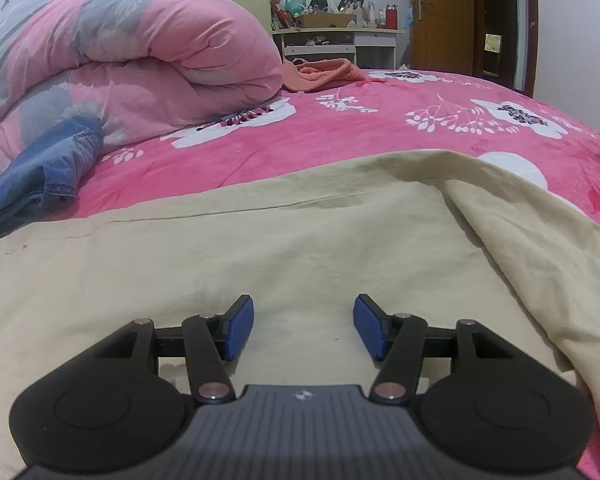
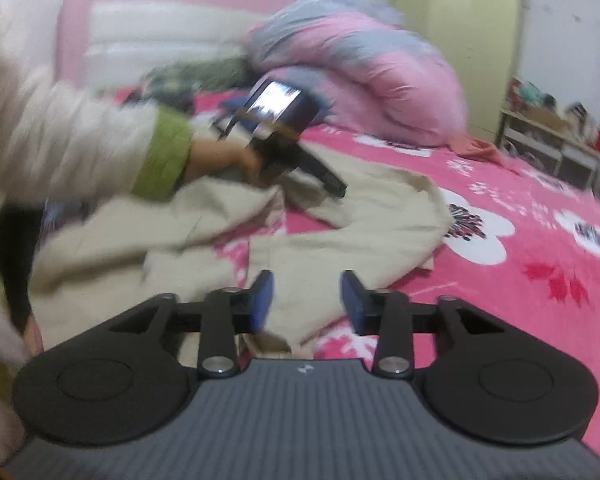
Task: Fold clothes
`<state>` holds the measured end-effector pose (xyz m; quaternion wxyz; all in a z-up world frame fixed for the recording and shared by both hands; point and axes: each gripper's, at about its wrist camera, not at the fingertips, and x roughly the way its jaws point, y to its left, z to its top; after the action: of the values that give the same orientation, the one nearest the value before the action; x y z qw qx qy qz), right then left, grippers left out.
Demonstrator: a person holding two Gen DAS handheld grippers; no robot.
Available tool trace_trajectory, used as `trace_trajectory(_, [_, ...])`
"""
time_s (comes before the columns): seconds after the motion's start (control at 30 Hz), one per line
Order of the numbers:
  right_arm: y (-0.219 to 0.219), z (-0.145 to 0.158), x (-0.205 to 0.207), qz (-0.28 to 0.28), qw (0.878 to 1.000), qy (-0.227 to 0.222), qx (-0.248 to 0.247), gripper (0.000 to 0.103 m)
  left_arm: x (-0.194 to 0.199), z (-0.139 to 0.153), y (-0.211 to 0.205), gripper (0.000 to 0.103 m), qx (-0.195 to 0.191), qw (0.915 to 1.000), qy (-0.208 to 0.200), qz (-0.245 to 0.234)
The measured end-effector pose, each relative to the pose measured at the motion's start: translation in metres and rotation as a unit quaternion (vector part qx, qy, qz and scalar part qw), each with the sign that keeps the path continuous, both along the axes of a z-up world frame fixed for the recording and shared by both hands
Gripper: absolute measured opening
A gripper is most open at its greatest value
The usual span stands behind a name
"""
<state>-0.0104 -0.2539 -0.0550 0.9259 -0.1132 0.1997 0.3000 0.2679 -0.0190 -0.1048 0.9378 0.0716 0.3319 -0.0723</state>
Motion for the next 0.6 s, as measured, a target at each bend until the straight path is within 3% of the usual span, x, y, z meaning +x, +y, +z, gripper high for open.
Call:
trace_trajectory(0.03, [0.001,0.001,0.001,-0.005,1.000,-0.003,0.009,0.053,0.000,0.000,0.000,0.058,0.000,1.0000,0.000,0.000])
trace_trajectory(0.2, [0.046,-0.001,0.015,0.001,1.000,-0.007,-0.011,0.053,0.000,-0.001,0.000,0.058,0.001,1.0000,-0.001,0.000])
trace_trajectory(0.33, [0.082,-0.015,0.036,-0.004,0.999,0.019,-0.046,0.053,0.000,-0.001,0.001,0.058,-0.003,1.0000,-0.001,0.000])
trace_trajectory(0.43, [0.095,-0.031,0.061,-0.020,0.995,0.065,-0.072,0.050,0.001,-0.001,0.003,0.058,-0.007,1.0000,-0.001,0.000])
trace_trajectory(0.5, [0.094,-0.037,0.070,-0.029,0.993,0.084,-0.077,0.035,0.000,-0.002,0.004,0.058,-0.011,0.9999,-0.002,0.000])
trace_trajectory(0.53, [0.091,-0.036,0.073,-0.035,0.993,0.086,-0.074,0.016,0.000,-0.002,0.005,0.058,-0.014,0.9999,-0.002,0.000])
trace_trajectory(0.57, [0.086,-0.031,0.075,-0.043,0.993,0.086,-0.067,0.007,0.000,-0.002,0.006,0.058,-0.017,0.9999,-0.002,0.000])
trace_trajectory(0.6, [0.081,-0.025,0.077,-0.055,0.993,0.080,-0.064,0.005,0.000,-0.002,0.007,0.058,-0.019,0.9998,-0.002,0.000])
